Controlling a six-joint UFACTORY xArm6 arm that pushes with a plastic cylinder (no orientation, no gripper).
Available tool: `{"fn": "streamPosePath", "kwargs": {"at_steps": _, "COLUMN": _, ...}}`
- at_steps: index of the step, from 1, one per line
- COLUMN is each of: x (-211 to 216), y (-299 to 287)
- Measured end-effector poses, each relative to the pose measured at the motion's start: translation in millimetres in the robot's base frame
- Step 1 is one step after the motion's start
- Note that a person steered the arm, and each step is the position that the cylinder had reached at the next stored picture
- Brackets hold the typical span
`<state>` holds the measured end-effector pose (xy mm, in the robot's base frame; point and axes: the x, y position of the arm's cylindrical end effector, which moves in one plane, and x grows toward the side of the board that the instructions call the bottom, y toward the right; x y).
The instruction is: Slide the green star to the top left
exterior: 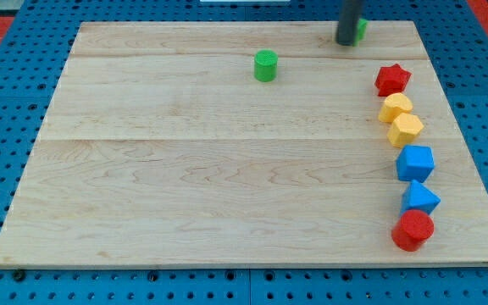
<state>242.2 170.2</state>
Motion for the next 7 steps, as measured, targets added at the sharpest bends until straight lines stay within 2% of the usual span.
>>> {"fn": "streamPosePath", "kwargs": {"at_steps": 1, "x": -20, "y": -79}}
{"fn": "streamPosePath", "kwargs": {"at_steps": 2, "x": -48, "y": -72}}
{"fn": "streamPosePath", "kwargs": {"at_steps": 4, "x": -51, "y": -51}}
{"fn": "streamPosePath", "kwargs": {"at_steps": 6, "x": -49, "y": 53}}
{"fn": "streamPosePath", "kwargs": {"at_steps": 7, "x": -36, "y": 52}}
